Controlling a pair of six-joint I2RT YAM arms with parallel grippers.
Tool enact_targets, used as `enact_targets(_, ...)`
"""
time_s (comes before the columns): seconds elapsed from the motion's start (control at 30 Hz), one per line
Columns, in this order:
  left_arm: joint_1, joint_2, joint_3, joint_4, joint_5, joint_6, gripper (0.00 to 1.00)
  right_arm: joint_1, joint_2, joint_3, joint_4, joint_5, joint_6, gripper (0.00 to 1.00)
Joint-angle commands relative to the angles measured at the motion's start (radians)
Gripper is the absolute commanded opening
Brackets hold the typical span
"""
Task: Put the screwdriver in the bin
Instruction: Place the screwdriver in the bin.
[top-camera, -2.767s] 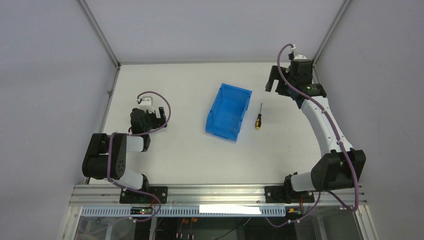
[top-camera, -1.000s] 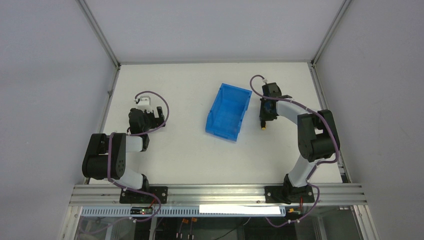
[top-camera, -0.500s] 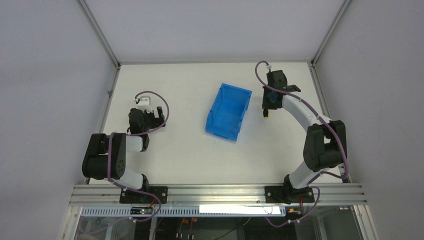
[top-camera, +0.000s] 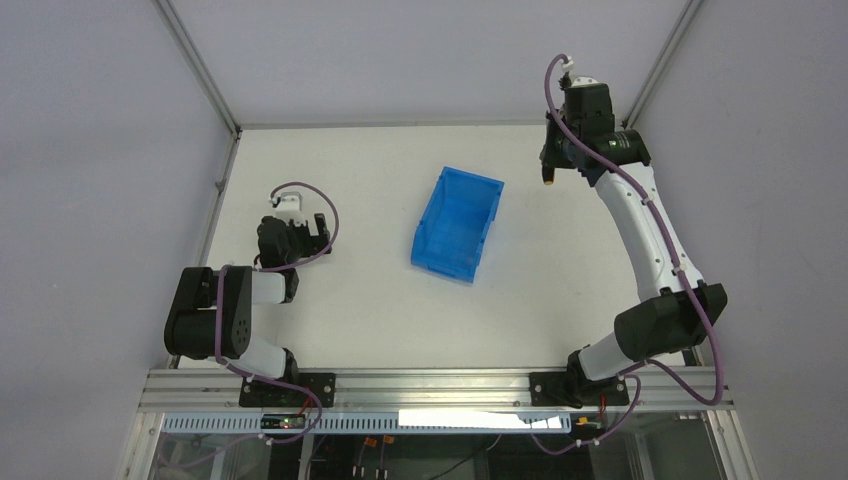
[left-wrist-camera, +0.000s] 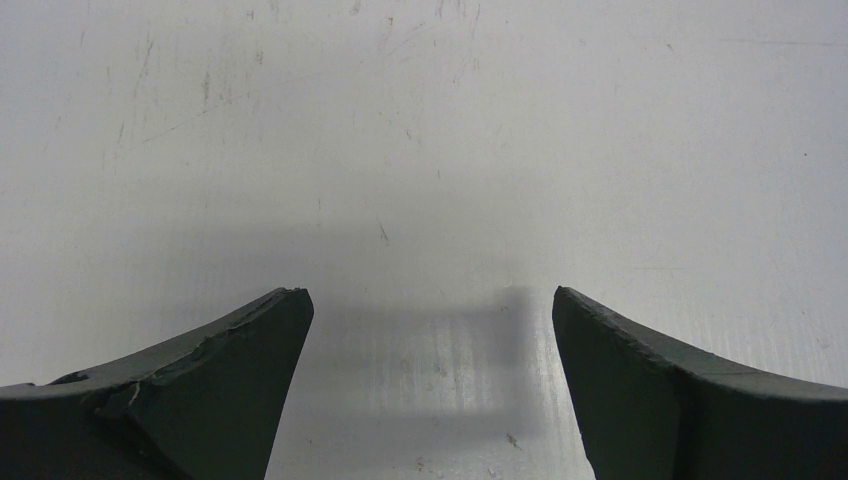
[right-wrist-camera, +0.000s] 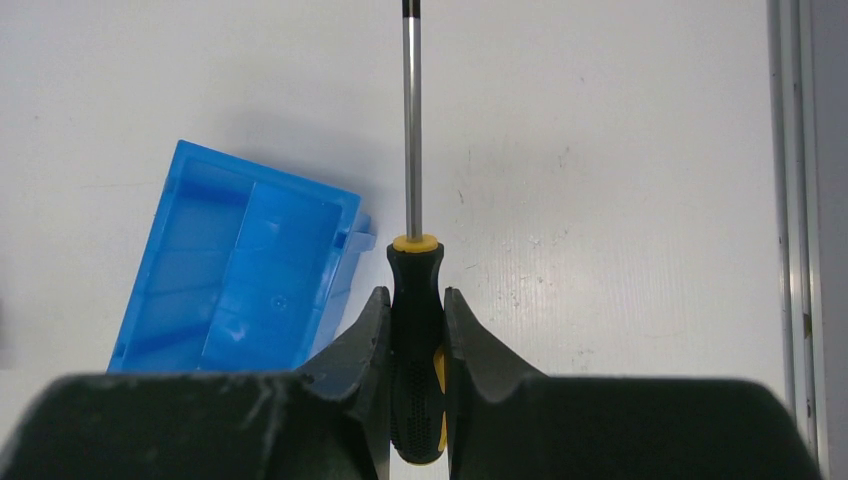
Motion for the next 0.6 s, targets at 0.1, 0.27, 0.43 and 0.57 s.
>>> enact_targets(0.1,0.012,-0.013,-0.003,0.053,0.014,-0.016,1.00,0.002,-0.080,0.076,-0.074,-0.009,0.012,0.00)
enact_targets(0.27,0.011,-0.012,-0.003,0.053,0.015,-0.016,1.00,0.007,-0.091,0.069,-0.073,-0.057,0.068,0.00)
enact_targets(0.43,0.011,-0.013,-0.003,0.053,0.015,-0.016,1.00,0.053,-0.097,0.031,-0.021,-0.071,0.155,0.00)
enact_targets(0.57,0.012,-0.013,-0.003,0.053,0.015,-0.016,1.00,0.124,-0.101,-0.009,0.035,-0.034,0.215,0.00)
